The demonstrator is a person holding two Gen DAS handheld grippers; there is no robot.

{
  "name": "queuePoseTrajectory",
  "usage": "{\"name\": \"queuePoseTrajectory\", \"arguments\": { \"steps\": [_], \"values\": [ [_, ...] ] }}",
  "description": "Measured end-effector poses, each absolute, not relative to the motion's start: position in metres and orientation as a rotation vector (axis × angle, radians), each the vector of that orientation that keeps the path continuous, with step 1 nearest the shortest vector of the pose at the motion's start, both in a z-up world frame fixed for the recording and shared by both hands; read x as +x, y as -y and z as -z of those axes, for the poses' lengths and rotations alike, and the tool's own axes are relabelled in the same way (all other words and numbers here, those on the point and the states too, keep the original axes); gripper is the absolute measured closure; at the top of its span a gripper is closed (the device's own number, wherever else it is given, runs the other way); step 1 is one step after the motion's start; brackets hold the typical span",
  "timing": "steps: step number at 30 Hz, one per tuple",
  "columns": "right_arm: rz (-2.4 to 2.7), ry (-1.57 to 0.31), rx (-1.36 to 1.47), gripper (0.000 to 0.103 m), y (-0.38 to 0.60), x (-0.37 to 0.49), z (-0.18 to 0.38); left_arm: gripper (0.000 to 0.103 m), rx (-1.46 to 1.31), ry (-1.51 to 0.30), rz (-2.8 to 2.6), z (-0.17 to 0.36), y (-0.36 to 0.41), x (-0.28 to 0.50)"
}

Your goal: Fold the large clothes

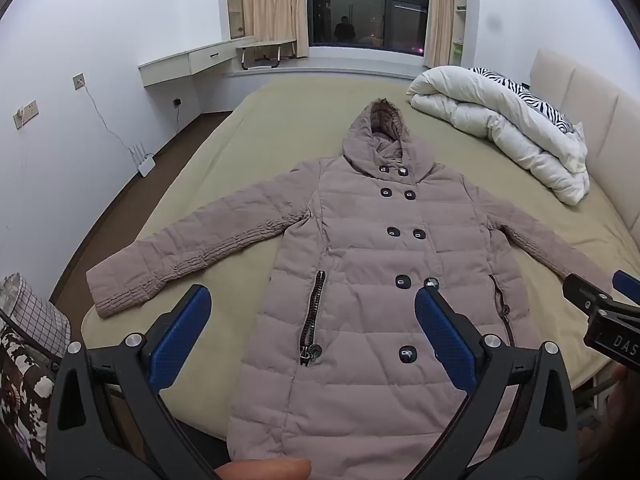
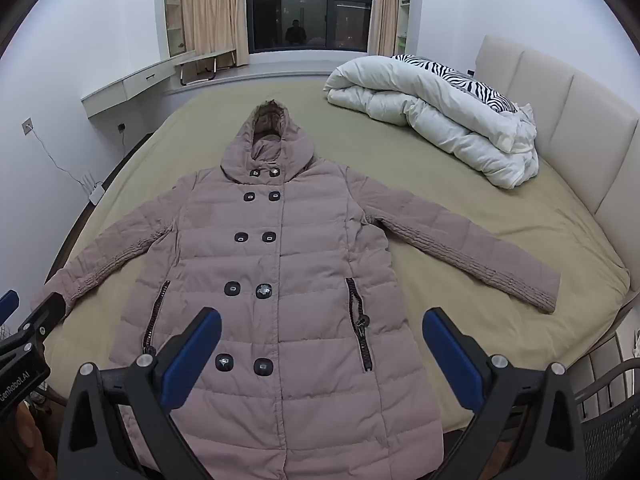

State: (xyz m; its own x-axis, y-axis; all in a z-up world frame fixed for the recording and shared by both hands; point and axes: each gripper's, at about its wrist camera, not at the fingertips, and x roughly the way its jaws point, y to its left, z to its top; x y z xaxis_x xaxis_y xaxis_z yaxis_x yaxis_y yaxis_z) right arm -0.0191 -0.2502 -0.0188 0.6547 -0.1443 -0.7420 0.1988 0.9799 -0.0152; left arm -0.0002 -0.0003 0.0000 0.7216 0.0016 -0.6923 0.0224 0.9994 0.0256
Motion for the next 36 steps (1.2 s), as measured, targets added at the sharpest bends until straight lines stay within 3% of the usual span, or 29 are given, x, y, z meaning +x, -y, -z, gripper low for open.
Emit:
{"name": "queuePoseTrajectory", "arguments": {
  "steps": [36],
  "values": [
    [0.194,-0.842,0.072,0.000,0.2510,-0.0189,0.0231,0.000,0.020,-0.774,0.013,0.0050,-0.0050,-0.0004]
  ]
}}
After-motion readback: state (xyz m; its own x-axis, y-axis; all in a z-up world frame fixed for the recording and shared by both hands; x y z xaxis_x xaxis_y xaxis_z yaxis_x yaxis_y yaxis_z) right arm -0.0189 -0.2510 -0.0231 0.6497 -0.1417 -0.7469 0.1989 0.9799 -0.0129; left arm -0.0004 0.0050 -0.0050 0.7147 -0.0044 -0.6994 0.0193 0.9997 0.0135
